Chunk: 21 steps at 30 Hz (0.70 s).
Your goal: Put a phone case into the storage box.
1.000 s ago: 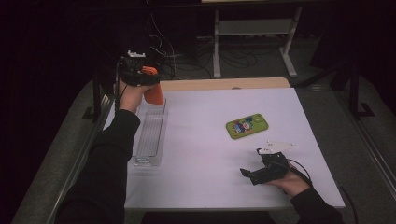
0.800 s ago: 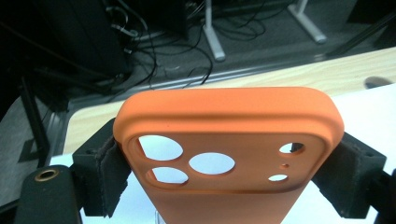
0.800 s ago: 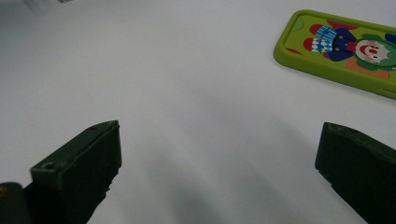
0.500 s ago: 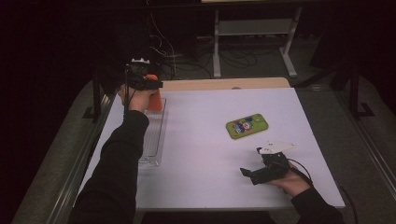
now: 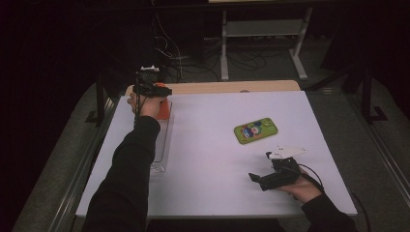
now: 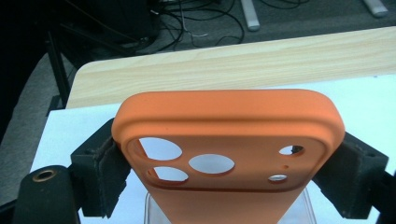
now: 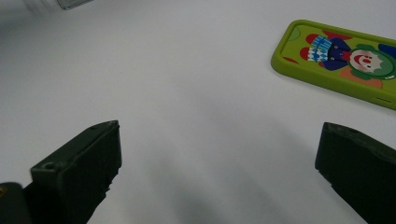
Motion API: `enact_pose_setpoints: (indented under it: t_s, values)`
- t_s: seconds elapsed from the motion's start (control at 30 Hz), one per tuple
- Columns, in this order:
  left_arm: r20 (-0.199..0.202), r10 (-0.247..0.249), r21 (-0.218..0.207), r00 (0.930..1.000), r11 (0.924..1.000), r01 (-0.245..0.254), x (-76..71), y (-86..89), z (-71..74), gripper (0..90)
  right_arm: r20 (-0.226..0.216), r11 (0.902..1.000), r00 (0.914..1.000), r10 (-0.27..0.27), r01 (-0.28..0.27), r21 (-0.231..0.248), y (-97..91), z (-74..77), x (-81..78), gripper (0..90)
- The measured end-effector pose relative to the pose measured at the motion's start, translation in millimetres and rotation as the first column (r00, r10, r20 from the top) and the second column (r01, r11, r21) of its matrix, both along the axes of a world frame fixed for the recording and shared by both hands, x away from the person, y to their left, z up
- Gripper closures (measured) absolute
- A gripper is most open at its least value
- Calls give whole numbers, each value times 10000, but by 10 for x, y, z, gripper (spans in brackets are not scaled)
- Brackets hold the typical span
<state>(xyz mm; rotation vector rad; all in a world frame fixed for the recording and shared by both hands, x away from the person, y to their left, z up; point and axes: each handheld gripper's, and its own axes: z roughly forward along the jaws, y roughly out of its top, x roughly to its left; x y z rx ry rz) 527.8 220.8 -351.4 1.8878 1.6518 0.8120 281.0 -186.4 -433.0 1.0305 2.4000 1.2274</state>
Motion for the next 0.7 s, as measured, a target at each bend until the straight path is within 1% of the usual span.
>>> enact_pose_setpoints:
  t_s: [0.07, 0.13, 0.27, 0.37, 0.43, 0.47, 0.53, 0.6, 0.67, 0.7]
  values:
    - [41, 69, 95, 10000, 9999, -69, 10, -9, -17, 139, 21, 10000, 10000, -4, 4, 7, -1, 1, 0, 0]
    - [23, 84, 32, 10000, 10000, -84, 18, -15, -31, 139, 22, 10000, 10000, -2, 2, 13, -1, 1, -1, 0]
    - [111, 81, 80, 9999, 9999, -82, 22, -24, -41, 131, 20, 10000, 10000, -8, 8, 14, -1, 2, 0, 0]
    - [159, 204, 80, 9997, 9998, -205, 30, -22, -47, 122, 26, 10000, 10000, -14, 14, 0, 0, 3, 0, 0]
    - [135, 186, 164, 9997, 9997, -188, 31, -16, -48, 101, 32, 10000, 10000, -20, 20, 6, 1, 4, -1, 0]
    - [162, 198, 119, 9997, 9997, -200, 33, -12, -50, 89, 26, 10000, 10000, -22, 22, -1, 3, 4, -2, 0]
    - [74, 199, 152, 9998, 9997, -200, 36, -1, -50, 51, 57, 10000, 10000, 6, -6, -13, 4, 3, -3, 0]
    - [1, 223, 37, 9998, 9997, -223, 36, 12, -48, 11, 57, 10000, 10000, -13, 13, -24, 7, 5, -3, 0]
    - [74, 70, -135, 9999, 9999, -69, 33, 24, -38, 0, 50, 10000, 10000, -16, 17, -57, 8, 5, -2, 0]
    - [73, -29, -90, 10000, 10000, 30, 27, 36, -22, 0, 49, 10000, 10000, -12, 13, -71, 10, 3, -1, 0]
